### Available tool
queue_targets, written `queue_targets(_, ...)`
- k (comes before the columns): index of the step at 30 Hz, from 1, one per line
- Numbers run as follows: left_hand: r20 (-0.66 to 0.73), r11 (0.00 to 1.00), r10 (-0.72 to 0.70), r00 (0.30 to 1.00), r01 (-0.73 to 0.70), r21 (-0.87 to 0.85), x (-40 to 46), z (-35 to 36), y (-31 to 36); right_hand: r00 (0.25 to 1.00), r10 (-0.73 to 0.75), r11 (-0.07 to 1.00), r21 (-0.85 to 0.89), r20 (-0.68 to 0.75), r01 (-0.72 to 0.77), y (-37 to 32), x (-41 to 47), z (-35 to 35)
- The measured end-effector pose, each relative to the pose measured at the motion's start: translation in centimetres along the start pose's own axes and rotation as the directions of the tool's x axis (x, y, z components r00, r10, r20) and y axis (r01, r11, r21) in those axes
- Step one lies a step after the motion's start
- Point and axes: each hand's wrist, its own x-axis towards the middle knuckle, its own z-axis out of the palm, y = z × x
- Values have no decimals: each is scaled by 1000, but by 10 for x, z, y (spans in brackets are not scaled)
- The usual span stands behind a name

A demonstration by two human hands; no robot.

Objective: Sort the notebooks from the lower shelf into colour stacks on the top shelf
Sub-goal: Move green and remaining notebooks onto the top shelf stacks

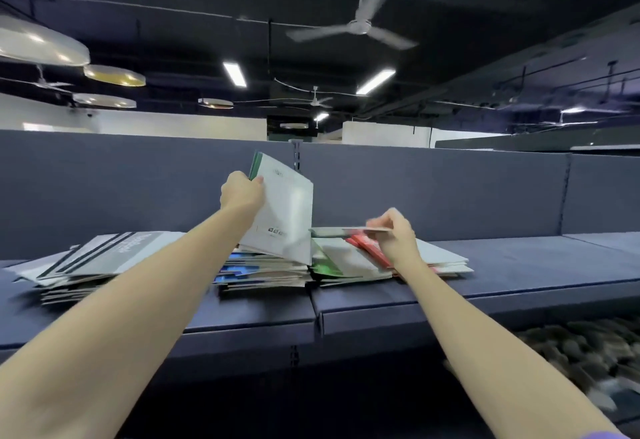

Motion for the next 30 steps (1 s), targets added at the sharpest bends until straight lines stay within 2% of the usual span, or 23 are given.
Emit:
queue_targets(2, 9, 999, -42, 999, 42, 13, 8, 1, -3, 982, 0, 978, -206, 189, 40, 18, 11, -6)
queue_targets(4, 12, 996, -90, 996, 90, 27, 14, 2, -7, 937, 4, 938, -326, 350, 118, 28, 24, -9)
queue_targets(6, 10, 991, -126, 992, 125, 46, 17, 4, -10, 877, -5, 870, -430, 481, 241, 32, 35, -8)
queue_targets(8, 8, 988, -146, 989, 146, 52, 19, 7, -11, 792, -5, 752, -520, 610, 406, 33, 49, -3)
queue_targets(11, 3, 989, -138, 990, 138, 61, 20, 11, -5, 689, 34, 597, -567, 724, 567, 32, 56, -1)
queue_targets(16, -14, 991, -107, 994, 108, 83, 14, 17, 4, 617, 36, 449, -565, 786, 693, 30, 74, 6)
queue_targets(18, -22, 991, -91, 996, 92, 94, 13, 18, 5, 582, 41, 449, -535, 812, 716, 28, 84, 2)
queue_targets(21, -32, 992, -78, 996, 81, 97, 10, 16, 6, 576, 64, 464, -536, 815, 706, 26, 97, -10)
queue_targets(26, 2, 995, -61, 998, 60, 77, 3, 17, 7, 627, 51, 649, -503, 778, 571, 40, 98, -6)
queue_targets(30, 25, 997, 4, 1000, -6, 75, -2, 21, 14, 540, 62, 741, -401, 839, 538, 32, 83, 12)
